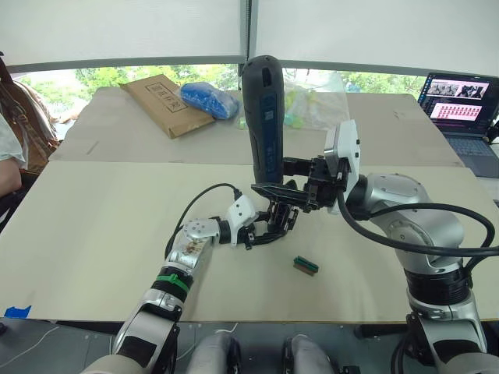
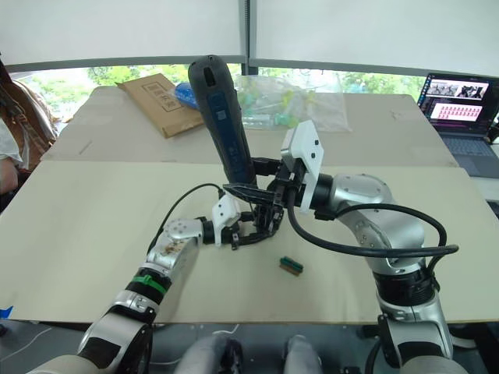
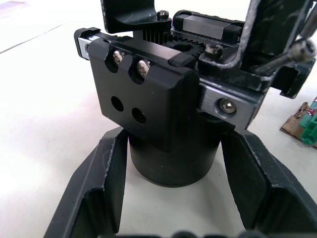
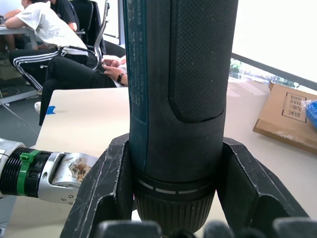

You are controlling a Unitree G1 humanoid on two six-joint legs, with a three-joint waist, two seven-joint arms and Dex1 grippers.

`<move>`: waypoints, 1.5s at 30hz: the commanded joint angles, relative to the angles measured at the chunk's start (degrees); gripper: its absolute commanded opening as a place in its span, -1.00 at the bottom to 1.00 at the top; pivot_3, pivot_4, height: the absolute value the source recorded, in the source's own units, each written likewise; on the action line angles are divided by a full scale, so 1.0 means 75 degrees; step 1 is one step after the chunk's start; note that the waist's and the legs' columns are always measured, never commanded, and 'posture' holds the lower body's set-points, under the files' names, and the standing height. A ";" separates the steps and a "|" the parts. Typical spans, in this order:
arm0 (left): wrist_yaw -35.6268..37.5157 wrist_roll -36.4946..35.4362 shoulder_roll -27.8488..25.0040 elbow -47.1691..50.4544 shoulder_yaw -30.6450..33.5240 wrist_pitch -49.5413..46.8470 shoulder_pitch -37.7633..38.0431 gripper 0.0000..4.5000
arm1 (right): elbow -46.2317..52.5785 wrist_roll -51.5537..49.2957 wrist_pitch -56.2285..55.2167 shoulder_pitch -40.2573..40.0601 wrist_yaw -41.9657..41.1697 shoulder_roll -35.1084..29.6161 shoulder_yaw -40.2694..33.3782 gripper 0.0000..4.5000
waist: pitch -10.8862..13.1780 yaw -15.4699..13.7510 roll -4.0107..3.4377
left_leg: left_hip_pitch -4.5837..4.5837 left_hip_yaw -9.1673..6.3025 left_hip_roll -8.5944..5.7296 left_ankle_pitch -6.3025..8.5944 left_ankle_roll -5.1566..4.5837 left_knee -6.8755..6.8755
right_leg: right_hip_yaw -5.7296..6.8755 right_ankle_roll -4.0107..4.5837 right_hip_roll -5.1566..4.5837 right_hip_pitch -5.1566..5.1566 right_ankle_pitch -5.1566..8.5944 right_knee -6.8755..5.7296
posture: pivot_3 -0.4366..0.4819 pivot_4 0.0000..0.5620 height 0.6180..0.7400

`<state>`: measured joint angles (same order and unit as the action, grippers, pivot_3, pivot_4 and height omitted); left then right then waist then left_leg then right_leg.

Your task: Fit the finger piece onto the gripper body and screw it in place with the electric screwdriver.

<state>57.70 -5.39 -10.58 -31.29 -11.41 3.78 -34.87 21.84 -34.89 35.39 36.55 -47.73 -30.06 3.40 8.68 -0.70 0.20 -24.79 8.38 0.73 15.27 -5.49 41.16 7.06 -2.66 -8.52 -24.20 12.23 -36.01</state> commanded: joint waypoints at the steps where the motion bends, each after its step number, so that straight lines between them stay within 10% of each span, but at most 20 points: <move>1: -0.0052 -0.0017 0.0051 0.0202 -0.0039 0.0107 -0.0048 0.02 | 0.0230 -0.0035 -0.0278 0.0147 -0.0029 0.0002 -0.0201 -0.14 | 0.0000 0.0000 0.0000 | 0.0000 0.0000 0.0000 0.0000 0.0000 0.0000 | 0.0000 0.0000 0.0000 0.0000 0.0000 0.0000 | -0.05 -0.47 0.87; 45: -0.0064 0.0011 0.0104 -0.0006 -0.0037 0.0234 -0.0162 0.02 | -0.0066 -0.1485 0.1817 0.0841 0.1559 0.0210 -0.1008 -0.14 | 0.0000 0.0002 0.0000 | -0.0001 0.0000 0.0000 0.0000 0.0000 -0.0006 | 0.0001 0.0001 -0.0003 -0.0002 -0.0001 0.0002 | -0.05 -0.47 0.87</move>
<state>57.53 -5.36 -10.26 -31.99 -11.40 4.88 -34.95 19.62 -44.07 48.84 41.35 -37.14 -28.94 -1.56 8.68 -0.68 0.20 -24.79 8.38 0.73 15.27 -5.49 41.11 7.07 -2.66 -8.54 -24.21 12.22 -36.00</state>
